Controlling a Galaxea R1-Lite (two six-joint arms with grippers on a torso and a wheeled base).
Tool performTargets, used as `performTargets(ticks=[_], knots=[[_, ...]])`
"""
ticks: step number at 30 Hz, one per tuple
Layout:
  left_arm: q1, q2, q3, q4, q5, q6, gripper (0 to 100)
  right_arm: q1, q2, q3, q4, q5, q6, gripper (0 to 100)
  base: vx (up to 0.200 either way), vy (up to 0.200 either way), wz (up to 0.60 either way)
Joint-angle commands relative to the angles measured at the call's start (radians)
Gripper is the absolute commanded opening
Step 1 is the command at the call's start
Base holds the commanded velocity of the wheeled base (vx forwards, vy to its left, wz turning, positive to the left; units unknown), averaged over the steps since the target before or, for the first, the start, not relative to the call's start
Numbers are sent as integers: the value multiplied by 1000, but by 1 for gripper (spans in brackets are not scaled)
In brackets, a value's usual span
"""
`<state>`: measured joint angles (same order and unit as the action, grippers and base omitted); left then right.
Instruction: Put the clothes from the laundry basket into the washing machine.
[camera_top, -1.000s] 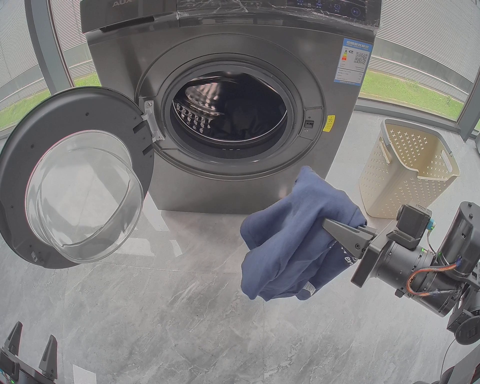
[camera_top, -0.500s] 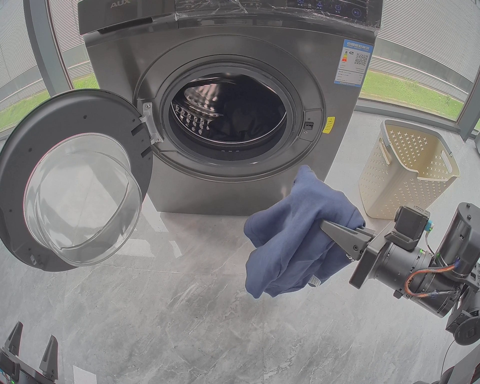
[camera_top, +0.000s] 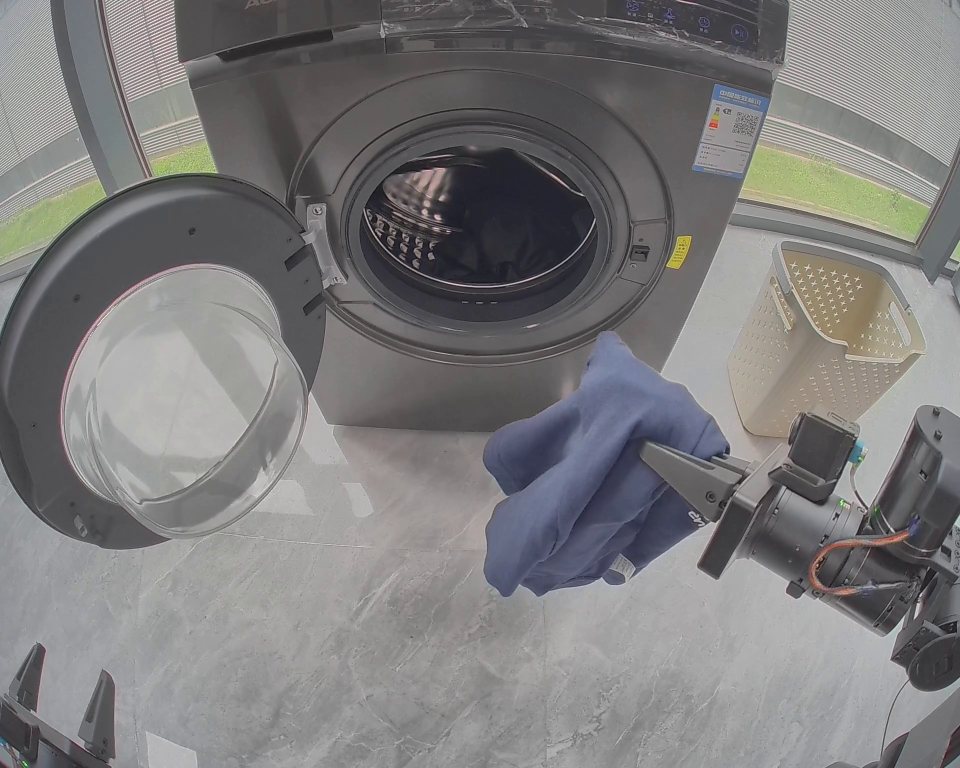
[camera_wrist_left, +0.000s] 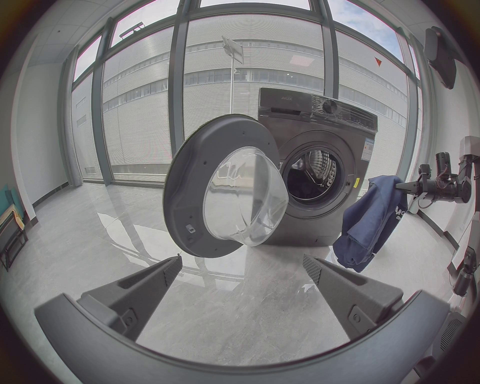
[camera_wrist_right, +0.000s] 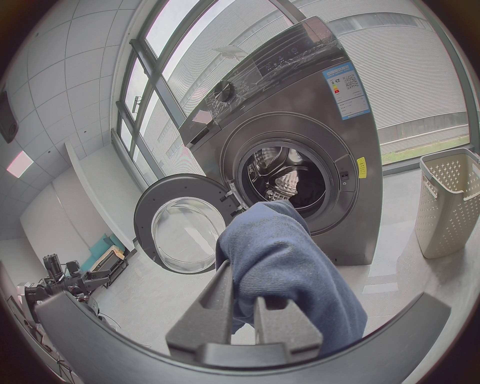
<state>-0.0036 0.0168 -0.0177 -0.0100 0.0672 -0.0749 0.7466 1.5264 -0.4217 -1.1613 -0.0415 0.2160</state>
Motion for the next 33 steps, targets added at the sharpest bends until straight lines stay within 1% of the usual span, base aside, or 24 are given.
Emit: performTargets(ticks=[1,5,8,14,16,18,19,21,22,23,24,25,27,28,29,30,31,32,33], knots=[[1,-17,10,-1,0,0,100,2,1,0,0,0,0,0,0,0,0],[1,-17,10,-1,0,0,100,2,1,0,-1,0,0,0,0,0,0],[1,-17,10,-2,0,1,100,8,1,0,-1,0,0,0,200,0,0],[2,-17,13,-7,0,3,100,13,9,-9,0,0,-1,0,0,0,0],[2,-17,13,-10,0,7,100,36,49,-46,-1,-3,2,0,0,0,0],[2,-17,13,-10,0,7,100,36,49,-46,-1,-3,2,0,0,0,0],[2,-17,16,-13,0,7,100,53,92,-115,-12,-6,6,0,0,0,0],[2,-17,16,-13,0,10,100,65,118,-150,-31,-9,13,0,0,0,0],[2,-17,16,-13,0,10,100,65,118,-150,-31,-9,13,0,0,0,0],[2,-17,18,-4,-6,24,100,73,150,-178,-55,-12,16,0,0,0,0],[2,-17,18,-2,-15,32,100,76,170,-198,-69,-14,17,0,0,0,0],[2,-17,18,-2,-18,32,100,76,176,-203,-72,-14,17,0,0,0,0],[4,-17,18,-13,-38,37,100,79,224,-250,-100,-18,17,0,0,0,0],[4,-17,18,-13,-38,37,100,79,224,-250,-100,-18,17,0,0,0,0],[2,-17,-41,-74,-67,-5,100,79,245,-293,-115,-18,16,0,0,0,0],[4,-11,-84,-94,-95,-13,100,79,252,-312,-112,-17,16,0,0,0,0],[5,-5,-108,-90,-130,-13,100,79,255,-322,-109,-17,17,0,0,0,0],[10,9,-116,-73,-176,-2,100,79,259,-331,-109,-17,17,0,0,0,0],[16,34,-116,-51,-225,17,100,79,267,-339,-110,-17,17,0,0,0,0]])
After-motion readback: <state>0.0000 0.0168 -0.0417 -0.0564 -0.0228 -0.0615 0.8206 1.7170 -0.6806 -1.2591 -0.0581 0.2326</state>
